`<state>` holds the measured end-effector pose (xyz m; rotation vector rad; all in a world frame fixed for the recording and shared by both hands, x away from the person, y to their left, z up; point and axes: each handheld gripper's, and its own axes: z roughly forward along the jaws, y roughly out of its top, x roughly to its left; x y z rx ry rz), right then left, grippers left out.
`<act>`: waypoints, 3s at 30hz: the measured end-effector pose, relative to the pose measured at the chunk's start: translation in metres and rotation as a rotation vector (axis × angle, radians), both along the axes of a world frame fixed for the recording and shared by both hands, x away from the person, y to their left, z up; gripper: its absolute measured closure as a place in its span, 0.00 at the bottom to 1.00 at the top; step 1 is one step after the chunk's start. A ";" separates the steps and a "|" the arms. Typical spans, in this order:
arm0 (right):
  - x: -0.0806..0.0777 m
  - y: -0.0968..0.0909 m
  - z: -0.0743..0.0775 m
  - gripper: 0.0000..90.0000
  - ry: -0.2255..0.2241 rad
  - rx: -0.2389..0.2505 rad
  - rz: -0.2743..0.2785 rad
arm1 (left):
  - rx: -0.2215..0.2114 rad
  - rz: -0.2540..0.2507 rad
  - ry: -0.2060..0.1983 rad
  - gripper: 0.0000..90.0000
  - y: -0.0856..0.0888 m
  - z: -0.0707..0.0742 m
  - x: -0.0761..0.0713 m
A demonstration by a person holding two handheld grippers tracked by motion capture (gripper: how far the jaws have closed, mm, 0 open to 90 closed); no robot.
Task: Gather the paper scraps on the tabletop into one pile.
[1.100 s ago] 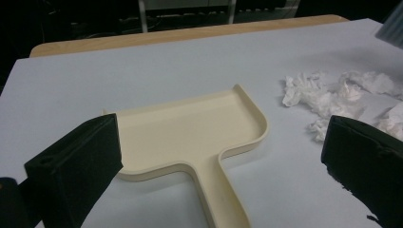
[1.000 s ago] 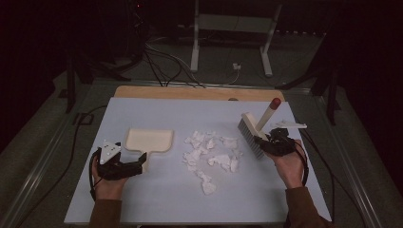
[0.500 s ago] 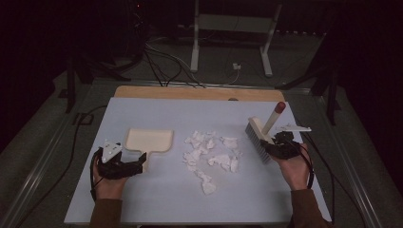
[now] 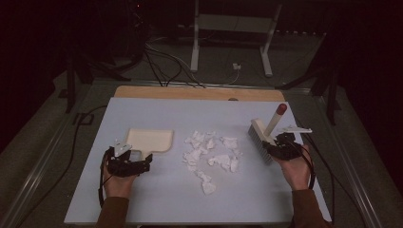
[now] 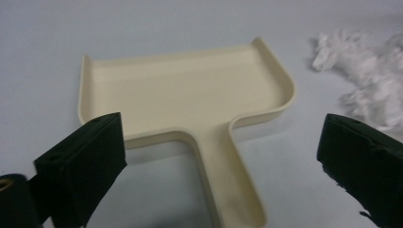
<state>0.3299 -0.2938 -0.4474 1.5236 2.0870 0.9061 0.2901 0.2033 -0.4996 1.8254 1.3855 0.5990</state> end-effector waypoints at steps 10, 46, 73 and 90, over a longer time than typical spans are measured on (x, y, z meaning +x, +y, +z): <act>0.000 0.002 -0.001 0.75 0.001 -0.005 0.006 | 0.036 0.018 0.063 0.14 -0.008 -0.009 0.005; 0.003 0.017 -0.011 0.75 0.013 -0.041 0.018 | 0.074 0.043 0.086 0.32 -0.015 -0.015 0.007; -0.006 0.080 -0.012 0.75 0.005 -0.083 0.174 | 0.051 0.070 0.059 0.26 -0.009 -0.012 0.005; -0.020 0.107 -0.006 0.75 0.000 -0.090 0.283 | 0.052 0.071 0.065 0.23 -0.009 -0.012 0.005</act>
